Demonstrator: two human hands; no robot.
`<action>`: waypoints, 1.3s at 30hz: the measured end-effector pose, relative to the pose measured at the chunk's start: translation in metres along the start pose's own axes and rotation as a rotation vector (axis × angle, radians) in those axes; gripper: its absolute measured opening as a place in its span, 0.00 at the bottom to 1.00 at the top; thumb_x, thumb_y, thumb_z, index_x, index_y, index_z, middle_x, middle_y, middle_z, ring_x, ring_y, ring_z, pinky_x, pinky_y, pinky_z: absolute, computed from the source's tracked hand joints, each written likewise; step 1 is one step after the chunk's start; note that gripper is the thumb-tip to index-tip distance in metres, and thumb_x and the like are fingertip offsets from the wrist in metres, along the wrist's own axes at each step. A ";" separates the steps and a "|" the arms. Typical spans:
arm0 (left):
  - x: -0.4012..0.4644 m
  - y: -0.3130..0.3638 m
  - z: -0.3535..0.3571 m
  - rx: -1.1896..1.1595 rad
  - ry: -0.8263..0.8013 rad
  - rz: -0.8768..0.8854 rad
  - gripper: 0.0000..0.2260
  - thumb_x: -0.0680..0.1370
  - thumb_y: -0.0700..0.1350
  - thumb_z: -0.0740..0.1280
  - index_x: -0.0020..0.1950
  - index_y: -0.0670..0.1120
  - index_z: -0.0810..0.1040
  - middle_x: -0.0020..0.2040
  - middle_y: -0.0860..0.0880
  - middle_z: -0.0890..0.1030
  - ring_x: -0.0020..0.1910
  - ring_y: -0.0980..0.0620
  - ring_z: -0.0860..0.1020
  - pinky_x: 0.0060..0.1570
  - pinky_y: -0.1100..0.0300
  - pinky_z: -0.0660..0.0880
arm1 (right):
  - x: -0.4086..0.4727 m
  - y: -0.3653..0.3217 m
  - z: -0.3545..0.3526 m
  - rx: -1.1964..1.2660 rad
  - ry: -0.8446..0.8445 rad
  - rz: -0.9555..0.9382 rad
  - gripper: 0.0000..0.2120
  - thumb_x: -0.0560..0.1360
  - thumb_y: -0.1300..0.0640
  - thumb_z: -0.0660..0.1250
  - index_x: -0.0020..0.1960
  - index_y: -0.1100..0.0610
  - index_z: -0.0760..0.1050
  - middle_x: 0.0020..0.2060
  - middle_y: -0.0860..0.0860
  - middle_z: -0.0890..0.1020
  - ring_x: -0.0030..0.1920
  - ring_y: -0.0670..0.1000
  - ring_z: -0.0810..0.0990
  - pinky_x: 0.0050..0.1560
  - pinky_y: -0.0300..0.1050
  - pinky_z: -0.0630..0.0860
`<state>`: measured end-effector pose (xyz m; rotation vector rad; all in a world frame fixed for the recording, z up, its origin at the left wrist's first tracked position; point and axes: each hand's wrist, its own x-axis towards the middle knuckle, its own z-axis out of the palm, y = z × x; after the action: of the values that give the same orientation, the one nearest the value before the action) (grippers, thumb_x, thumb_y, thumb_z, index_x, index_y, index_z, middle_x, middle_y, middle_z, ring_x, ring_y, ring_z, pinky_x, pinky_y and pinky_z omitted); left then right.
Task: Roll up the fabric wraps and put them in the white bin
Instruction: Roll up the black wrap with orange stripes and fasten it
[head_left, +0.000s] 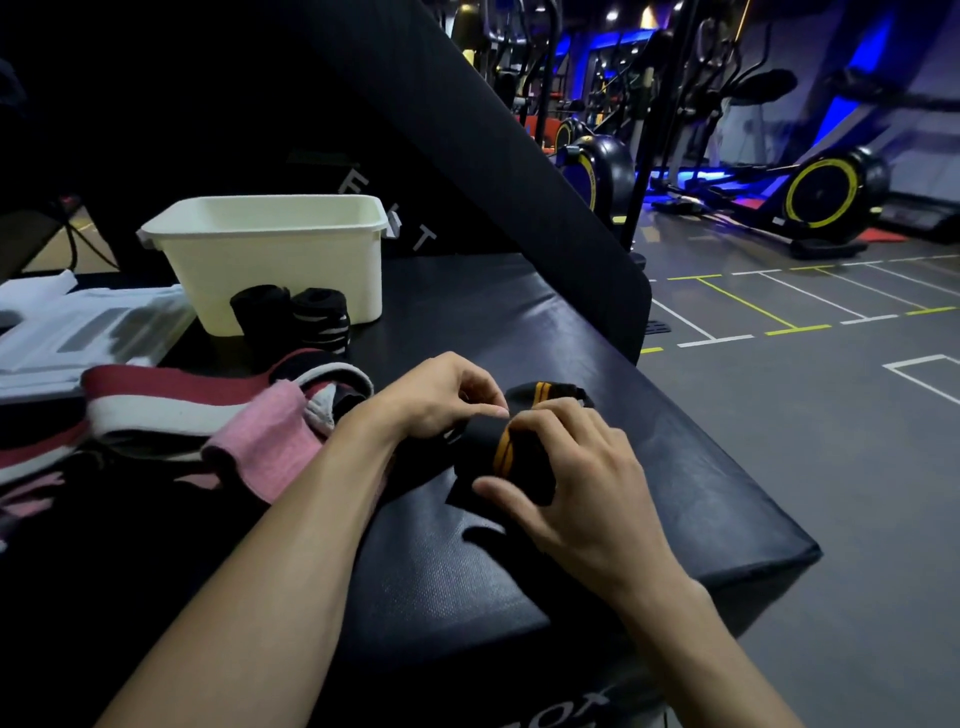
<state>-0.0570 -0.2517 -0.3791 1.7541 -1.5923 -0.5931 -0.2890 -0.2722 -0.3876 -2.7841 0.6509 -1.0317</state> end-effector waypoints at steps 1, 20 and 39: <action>0.000 0.000 0.000 0.003 0.006 -0.006 0.05 0.77 0.50 0.76 0.46 0.49 0.87 0.43 0.50 0.87 0.45 0.51 0.84 0.55 0.47 0.79 | 0.000 0.003 0.000 -0.038 -0.053 0.022 0.26 0.70 0.34 0.69 0.61 0.47 0.75 0.56 0.45 0.78 0.55 0.51 0.76 0.50 0.48 0.71; -0.015 0.025 -0.004 -0.123 -0.015 -0.112 0.23 0.83 0.58 0.63 0.35 0.45 0.80 0.30 0.53 0.73 0.28 0.54 0.69 0.30 0.63 0.65 | 0.015 0.009 -0.006 -0.007 -0.174 0.367 0.25 0.76 0.34 0.51 0.62 0.47 0.75 0.55 0.46 0.74 0.59 0.52 0.73 0.56 0.54 0.70; -0.015 0.050 0.005 -0.150 0.007 0.071 0.10 0.75 0.49 0.78 0.54 0.49 0.86 0.45 0.50 0.87 0.44 0.55 0.83 0.44 0.52 0.78 | 0.010 0.031 -0.015 0.309 -0.023 0.478 0.29 0.63 0.33 0.71 0.59 0.45 0.77 0.46 0.42 0.85 0.49 0.44 0.83 0.51 0.46 0.78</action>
<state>-0.0964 -0.2389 -0.3467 1.5816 -1.5566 -0.6541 -0.3026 -0.3039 -0.3777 -2.2191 0.9928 -0.9035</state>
